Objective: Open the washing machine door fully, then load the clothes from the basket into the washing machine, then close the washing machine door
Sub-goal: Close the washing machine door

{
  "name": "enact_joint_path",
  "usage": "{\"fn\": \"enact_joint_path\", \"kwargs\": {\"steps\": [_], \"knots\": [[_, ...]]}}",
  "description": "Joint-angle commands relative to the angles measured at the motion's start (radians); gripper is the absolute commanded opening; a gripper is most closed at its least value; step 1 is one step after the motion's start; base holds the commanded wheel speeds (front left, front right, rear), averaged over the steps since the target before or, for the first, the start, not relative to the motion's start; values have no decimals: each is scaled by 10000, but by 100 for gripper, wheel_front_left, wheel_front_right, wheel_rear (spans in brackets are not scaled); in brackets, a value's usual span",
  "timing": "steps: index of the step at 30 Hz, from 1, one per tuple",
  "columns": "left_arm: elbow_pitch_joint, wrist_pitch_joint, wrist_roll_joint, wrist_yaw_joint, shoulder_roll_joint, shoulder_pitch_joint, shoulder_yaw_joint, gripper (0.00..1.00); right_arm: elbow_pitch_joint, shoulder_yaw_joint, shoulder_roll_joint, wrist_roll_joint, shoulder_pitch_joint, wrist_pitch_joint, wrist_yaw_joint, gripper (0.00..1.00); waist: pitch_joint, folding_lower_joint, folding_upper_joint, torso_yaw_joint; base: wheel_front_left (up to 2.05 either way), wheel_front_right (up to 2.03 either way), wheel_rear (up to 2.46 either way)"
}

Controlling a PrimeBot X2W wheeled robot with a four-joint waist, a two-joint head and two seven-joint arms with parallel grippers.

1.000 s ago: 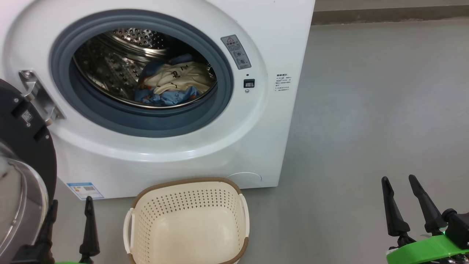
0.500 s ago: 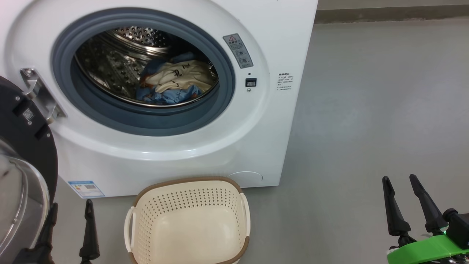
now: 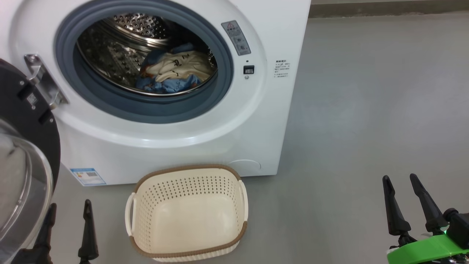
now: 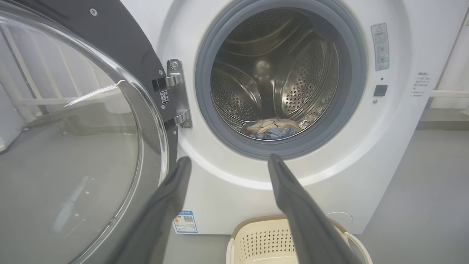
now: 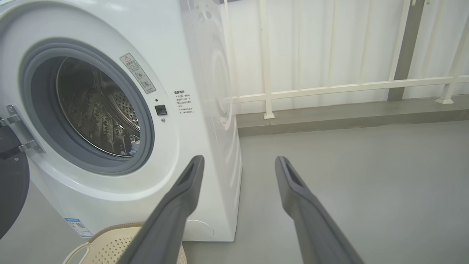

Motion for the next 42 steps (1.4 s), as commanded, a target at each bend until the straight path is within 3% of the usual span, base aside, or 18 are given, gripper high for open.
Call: {"fn": "enact_joint_path", "kwargs": {"steps": [1,13,21,29,42], "knots": [[-295,-55,-29,-27,161,-175,342,100,-267,119,-231,-53,-80,-80,44,100,14,0,0,12,-110,110,0],[-476,-55,70,-28,128,-118,243,100,-239,228,-233,-68,-101,-80,44,100,-8,0,0,205,-44,43,1],[-274,-55,33,28,93,-149,281,100,-245,413,-339,-57,-169,-80,44,100,-15,0,0,798,0,0,0],[-275,-55,-189,153,51,-51,375,100,-236,685,-471,-19,-311,-80,44,100,-5,0,0,1987,0,0,0],[-466,-55,-647,505,28,196,209,100,-190,1130,-651,5,-512,-80,44,100,136,0,0,4635,0,0,0]]}}
